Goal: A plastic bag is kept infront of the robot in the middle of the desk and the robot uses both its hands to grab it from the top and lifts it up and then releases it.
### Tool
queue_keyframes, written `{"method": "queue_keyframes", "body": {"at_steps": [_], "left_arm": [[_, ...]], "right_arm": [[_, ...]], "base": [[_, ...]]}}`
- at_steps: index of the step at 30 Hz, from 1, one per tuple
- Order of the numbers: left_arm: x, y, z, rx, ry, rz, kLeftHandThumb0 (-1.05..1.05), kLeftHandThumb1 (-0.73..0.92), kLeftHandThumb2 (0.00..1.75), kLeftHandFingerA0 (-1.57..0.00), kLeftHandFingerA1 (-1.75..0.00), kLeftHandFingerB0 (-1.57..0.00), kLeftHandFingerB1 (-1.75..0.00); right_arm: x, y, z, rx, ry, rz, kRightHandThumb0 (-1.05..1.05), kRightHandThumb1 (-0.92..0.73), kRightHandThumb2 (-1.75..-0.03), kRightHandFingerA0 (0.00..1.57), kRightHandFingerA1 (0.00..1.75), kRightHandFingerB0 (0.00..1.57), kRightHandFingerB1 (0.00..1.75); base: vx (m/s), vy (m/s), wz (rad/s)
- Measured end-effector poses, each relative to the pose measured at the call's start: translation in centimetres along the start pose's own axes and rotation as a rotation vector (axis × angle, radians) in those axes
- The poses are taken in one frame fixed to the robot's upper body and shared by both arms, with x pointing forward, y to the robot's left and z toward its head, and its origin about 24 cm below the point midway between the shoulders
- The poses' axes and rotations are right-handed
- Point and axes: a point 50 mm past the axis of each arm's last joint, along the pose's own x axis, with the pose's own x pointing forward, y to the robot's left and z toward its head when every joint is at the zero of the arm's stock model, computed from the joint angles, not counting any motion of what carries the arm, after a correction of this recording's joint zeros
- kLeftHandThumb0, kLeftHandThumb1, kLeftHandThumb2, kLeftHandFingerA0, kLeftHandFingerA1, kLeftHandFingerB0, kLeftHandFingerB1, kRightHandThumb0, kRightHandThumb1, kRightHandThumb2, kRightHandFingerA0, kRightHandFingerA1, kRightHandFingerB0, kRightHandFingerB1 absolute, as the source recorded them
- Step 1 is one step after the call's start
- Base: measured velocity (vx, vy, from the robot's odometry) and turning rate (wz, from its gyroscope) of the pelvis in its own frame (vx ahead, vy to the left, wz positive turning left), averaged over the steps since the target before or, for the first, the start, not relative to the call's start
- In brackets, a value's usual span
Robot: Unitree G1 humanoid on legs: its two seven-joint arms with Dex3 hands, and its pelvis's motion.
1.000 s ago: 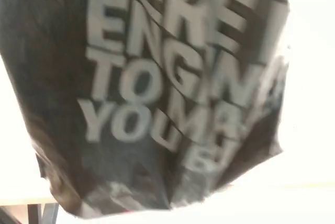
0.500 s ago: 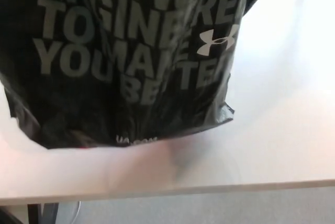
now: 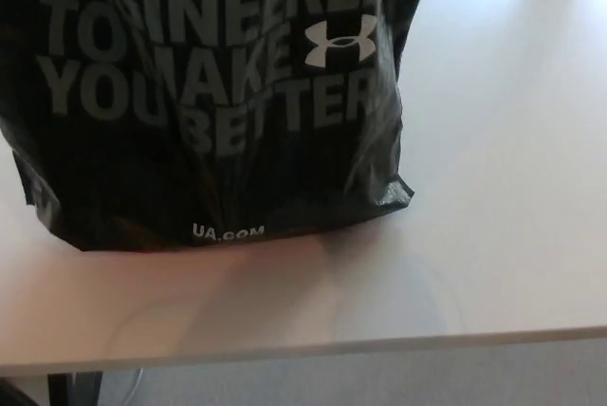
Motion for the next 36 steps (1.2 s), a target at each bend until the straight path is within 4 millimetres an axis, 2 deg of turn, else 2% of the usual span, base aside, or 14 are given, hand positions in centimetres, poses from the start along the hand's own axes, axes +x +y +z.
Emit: {"method": "queue_keyframes", "body": {"at_steps": [3,4,11,13,17,19,20,21,27,28,30,32,34,36], "left_arm": [[-1.8,-0.6,-1.5,0.088,0.018,-0.052,-0.69,0.74,0.63,-0.24,-0.35,-0.26,-0.31],[-2.4,-0.8,-1.9,0.101,0.024,-0.068,-0.64,0.79,0.63,-0.23,-0.37,-0.25,-0.32],[-7.2,-2.1,-5.5,0.098,0.117,-0.196,-0.64,0.84,0.65,-0.24,-0.36,-0.26,-0.32],[-8.9,-2.4,-6.9,0.085,0.169,-0.228,-0.61,0.83,0.65,-0.21,-0.35,-0.23,-0.30],[-13.1,-3.0,-10.1,0.054,0.315,-0.296,-0.50,0.80,0.64,-0.34,-0.38,-0.28,-0.32],[-14.7,-3.0,-11.1,0.045,0.373,-0.317,-0.52,0.79,0.63,-0.39,-0.42,-0.28,-0.32],[-16.2,-2.9,-12.0,0.037,0.422,-0.333,-0.55,0.77,0.62,-0.39,-0.41,-0.30,-0.31],[-16.6,-2.9,-12.2,0.035,0.435,-0.337,-0.54,0.76,0.63,-0.42,-0.42,-0.28,-0.31],[-23.3,-1.9,-14.6,-0.010,0.641,-0.374,-0.53,0.79,0.64,-0.25,-0.36,-0.24,-0.30],[-24.3,-1.8,-14.7,-0.019,0.668,-0.375,-0.29,0.57,1.08,-0.09,-0.51,-0.08,-0.49],[-26.0,-1.6,-14.9,-0.036,0.711,-0.375,-0.53,0.80,0.64,-0.27,-0.35,-0.24,-0.31],[-27.8,-1.4,-14.9,-0.058,0.755,-0.369,-0.36,0.56,1.01,-1.06,-0.97,-0.08,-0.46],[-28.8,-1.4,-14.9,-0.081,0.779,-0.364,-0.49,0.78,0.64,-1.02,-1.60,-0.26,-0.33],[-30.3,-1.5,-14.7,-0.124,0.810,-0.350,-0.52,0.79,0.63,-1.05,-1.75,-0.35,-0.38]], "right_arm": [[-1.0,0.0,-0.9,-0.037,0.031,0.040,-0.81,-0.55,-0.96,0.04,0.24,0.07,0.17],[-1.5,0.1,-1.2,-0.050,0.037,0.053,-0.80,-0.72,-0.62,0.09,0.29,0.14,0.27],[-6.0,0.6,-3.0,-0.133,0.077,0.133,-0.82,-0.62,-0.97,0.06,0.35,0.08,0.33],[-7.7,0.7,-3.6,-0.153,0.097,0.149,-0.77,-0.76,-0.65,0.09,0.23,0.15,0.25],[-11.7,0.7,-5.0,-0.179,0.162,0.179,-0.77,-0.61,-0.94,0.06,0.32,0.09,0.31],[-13.4,0.6,-5.6,-0.186,0.195,0.188,-0.79,-0.74,-0.65,0.12,0.31,0.13,0.23],[-14.9,0.5,-6.1,-0.192,0.226,0.196,-0.37,-0.42,-1.01,0.00,0.49,0.00,0.48],[-15.3,0.5,-6.2,-0.194,0.234,0.199,-0.90,-0.61,-0.92,0.05,0.38,0.11,0.37],[-22.3,0.0,-7.4,-0.205,0.394,0.243,-0.37,-0.37,-0.97,0.00,0.50,0.00,0.48],[-23.1,0.0,-7.4,-0.204,0.412,0.250,-0.71,-0.66,-0.60,0.18,0.32,0.17,0.27],[-24.5,0.0,-7.3,-0.202,0.438,0.261,-0.75,-0.53,-0.84,0.15,0.45,0.11,0.39],[-25.7,0.0,-7.0,-0.201,0.460,0.274,-0.73,-0.50,-0.83,0.28,0.47,0.08,0.38],[-26.4,0.0,-6.9,-0.198,0.471,0.281,-0.72,-0.49,-0.83,0.29,0.47,0.07,0.36],[-27.5,0.0,-6.7,-0.193,0.490,0.293,-0.73,-0.50,-0.83,0.35,0.47,0.11,0.38]], "base": [[0.00,0.000,0.00],[0.00,0.000,0.00],[0.00,0.000,0.00],[0.00,0.000,0.00],[0.00,0.000,0.00],[0.00,0.000,0.00],[0.00,0.000,0.00],[0.00,0.000,0.00],[0.00,0.000,0.00],[0.00,0.000,0.00],[0.00,0.000,0.00],[0.00,0.000,0.00],[0.00,0.000,0.00],[0.00,0.000,0.00]]}}
